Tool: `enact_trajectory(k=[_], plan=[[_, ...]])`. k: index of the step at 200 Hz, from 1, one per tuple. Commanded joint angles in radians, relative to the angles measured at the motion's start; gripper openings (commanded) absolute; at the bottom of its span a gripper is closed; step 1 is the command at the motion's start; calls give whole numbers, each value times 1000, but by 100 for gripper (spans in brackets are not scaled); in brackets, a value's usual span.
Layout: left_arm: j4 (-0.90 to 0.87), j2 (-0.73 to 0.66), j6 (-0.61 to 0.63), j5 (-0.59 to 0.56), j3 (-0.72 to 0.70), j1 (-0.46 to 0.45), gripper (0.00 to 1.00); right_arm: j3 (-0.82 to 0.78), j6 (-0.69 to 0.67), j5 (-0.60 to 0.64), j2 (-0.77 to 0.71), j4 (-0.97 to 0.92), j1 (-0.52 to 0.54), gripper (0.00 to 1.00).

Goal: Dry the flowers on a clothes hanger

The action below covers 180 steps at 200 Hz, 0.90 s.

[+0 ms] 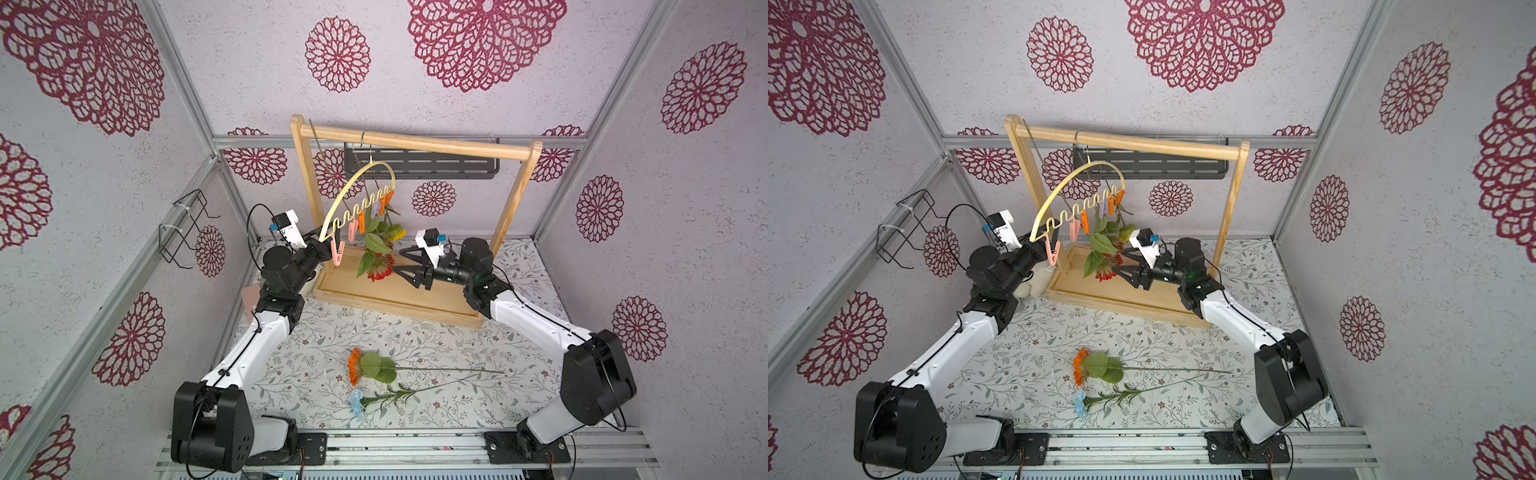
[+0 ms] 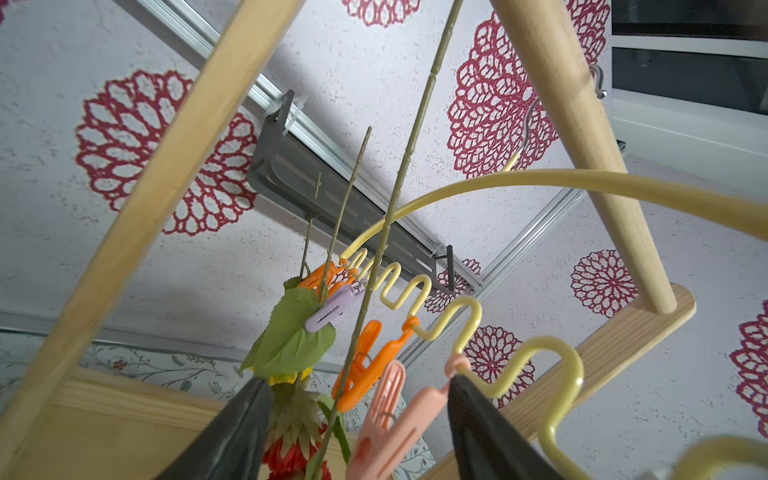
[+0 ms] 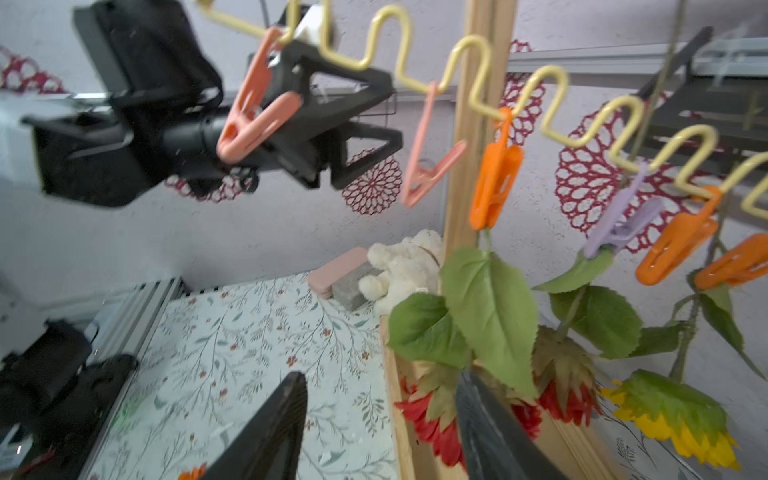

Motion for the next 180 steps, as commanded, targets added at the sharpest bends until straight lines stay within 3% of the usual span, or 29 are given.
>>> enact_trajectory(k=[1,32,47,74,120,180], plan=[[-121,-71,68,-29,-39,26,74,-36,-356,-123,-91,-140,-4,61],[-276,-172,115,-104,-100,66,79,-38,-778,-117,-129,-606,9,62],[-415,-208,177,-178,-94,71,81,-29,-981,-22,-124,-851,36,62],[-684,-221,283,-432,-57,73,86,-1,-1126,212,-67,-1164,119,62],[-748,-258,235,-533,-109,100,99,-127,-1104,421,-94,-1231,129,63],[-775,-265,158,-541,-129,137,100,-208,-912,395,0,-1039,168,55]])
